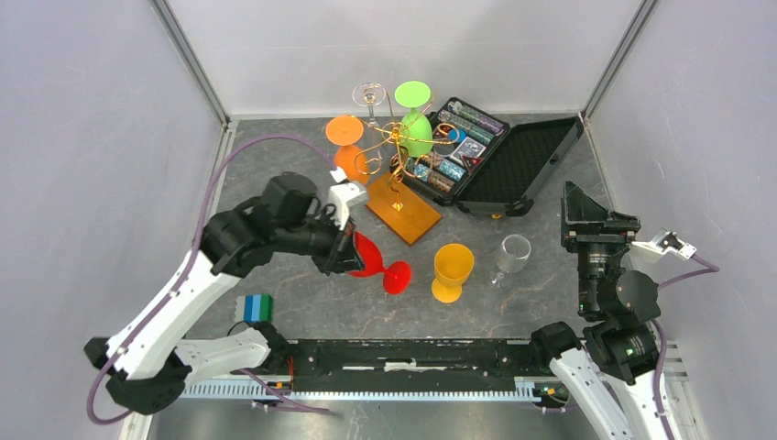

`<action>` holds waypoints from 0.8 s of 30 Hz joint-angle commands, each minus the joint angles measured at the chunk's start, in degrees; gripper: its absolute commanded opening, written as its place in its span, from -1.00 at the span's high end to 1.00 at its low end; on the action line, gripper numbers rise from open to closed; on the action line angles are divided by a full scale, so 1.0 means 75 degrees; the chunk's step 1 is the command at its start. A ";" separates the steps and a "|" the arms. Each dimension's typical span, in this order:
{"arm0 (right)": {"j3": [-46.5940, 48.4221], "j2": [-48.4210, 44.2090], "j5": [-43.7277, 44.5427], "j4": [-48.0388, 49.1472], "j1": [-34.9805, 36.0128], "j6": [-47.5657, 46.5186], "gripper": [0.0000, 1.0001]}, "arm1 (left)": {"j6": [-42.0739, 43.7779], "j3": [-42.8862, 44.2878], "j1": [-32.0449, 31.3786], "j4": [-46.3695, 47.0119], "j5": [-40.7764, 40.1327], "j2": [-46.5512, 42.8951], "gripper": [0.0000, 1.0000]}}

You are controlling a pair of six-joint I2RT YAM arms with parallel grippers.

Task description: Take the wine glass off the wine glass rack

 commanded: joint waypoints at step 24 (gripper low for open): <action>-0.0111 0.0004 0.0302 -0.0178 -0.0004 -0.0061 -0.43 | -0.1461 0.0794 -0.3500 -0.0318 -0.5084 0.3437 0.96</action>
